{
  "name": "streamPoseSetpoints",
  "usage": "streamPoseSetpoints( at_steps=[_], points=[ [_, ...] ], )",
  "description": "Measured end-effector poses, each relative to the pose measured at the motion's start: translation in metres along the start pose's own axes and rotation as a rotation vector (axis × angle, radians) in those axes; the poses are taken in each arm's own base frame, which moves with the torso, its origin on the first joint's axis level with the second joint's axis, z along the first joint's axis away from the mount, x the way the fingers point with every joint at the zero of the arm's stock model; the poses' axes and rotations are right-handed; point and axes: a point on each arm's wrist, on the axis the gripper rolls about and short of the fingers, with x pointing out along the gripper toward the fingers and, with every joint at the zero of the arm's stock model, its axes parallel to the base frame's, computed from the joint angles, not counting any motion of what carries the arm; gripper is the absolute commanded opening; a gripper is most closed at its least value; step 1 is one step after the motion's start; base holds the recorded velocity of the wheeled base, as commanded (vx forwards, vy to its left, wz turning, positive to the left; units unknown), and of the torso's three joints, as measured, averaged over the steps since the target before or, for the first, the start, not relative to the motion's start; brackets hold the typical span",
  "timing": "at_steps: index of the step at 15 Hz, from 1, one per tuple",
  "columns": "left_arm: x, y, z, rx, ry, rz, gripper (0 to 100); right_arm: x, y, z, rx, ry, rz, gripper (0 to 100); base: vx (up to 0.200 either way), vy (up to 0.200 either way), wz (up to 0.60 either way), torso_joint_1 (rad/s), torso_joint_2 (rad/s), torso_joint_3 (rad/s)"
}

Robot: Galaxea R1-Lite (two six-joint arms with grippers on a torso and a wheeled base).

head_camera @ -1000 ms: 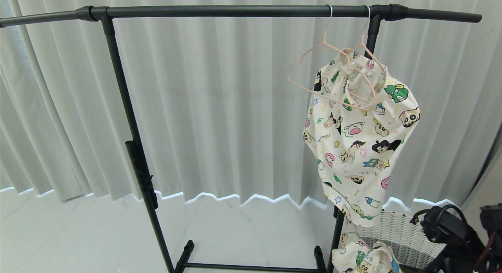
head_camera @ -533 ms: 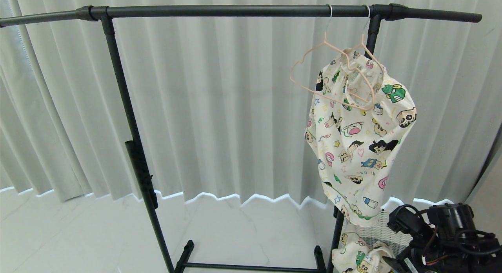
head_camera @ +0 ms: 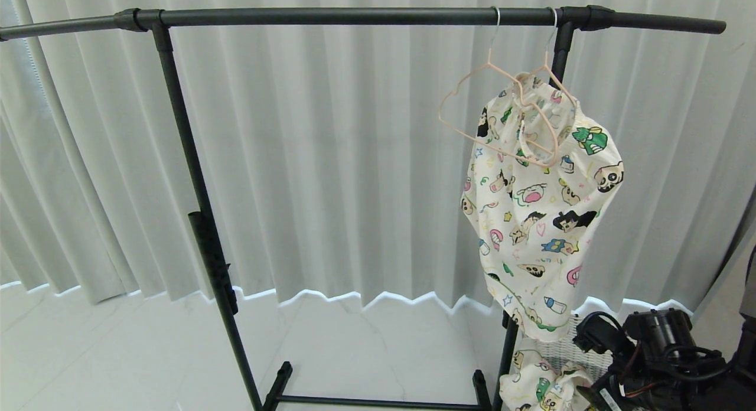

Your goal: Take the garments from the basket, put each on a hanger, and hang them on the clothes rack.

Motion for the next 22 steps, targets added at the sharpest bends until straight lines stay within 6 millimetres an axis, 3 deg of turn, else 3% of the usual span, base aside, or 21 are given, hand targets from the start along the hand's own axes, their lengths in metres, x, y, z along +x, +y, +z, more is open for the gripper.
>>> streamPoseSetpoints(
  at_steps=[4, 8, 10, 14, 17, 19, 22],
  points=[
    [0.000, 0.000, 0.000, -0.003, -0.003, 0.000, 100, -0.006, 0.002, -0.003, -0.004, -0.014, -0.037, 0, 0.000, 0.000, 0.00, 0.000, 0.00, 0.000],
    [-0.001, 0.000, 0.000, -0.010, -0.007, 0.001, 100, -0.035, 0.007, -0.019, -0.010, -0.016, -0.040, 0, 0.000, 0.000, 0.00, 0.000, 0.00, 0.000],
    [-0.001, 0.000, 0.000, -0.009, -0.008, -0.002, 100, -0.049, 0.006, -0.016, -0.012, -0.072, -0.053, 0, 0.000, 0.000, 0.00, 0.000, 0.00, 0.000],
    [0.000, 0.000, 0.000, -0.007, -0.010, -0.010, 100, -0.070, 0.009, 0.031, -0.048, -0.325, -0.070, 0, 0.000, 0.000, 0.00, 0.000, 0.00, 0.000],
    [0.000, 0.000, 0.000, -0.006, -0.009, -0.010, 100, -0.087, 0.013, 0.066, -0.087, -0.403, -0.033, 0, -0.067, 0.000, 0.00, 0.002, 0.00, 0.001],
    [0.000, 0.000, 0.000, -0.005, -0.008, -0.011, 100, -0.109, 0.016, 0.088, -0.115, -0.414, 0.012, 0, -0.200, 0.000, 0.00, 0.012, 0.00, 0.000],
    [0.000, 0.000, 0.000, -0.002, -0.012, -0.019, 100, -0.160, 0.026, 0.118, -0.127, -0.513, 0.097, 0, -0.200, 0.000, 0.00, 0.002, 0.00, -0.001]
  ],
)
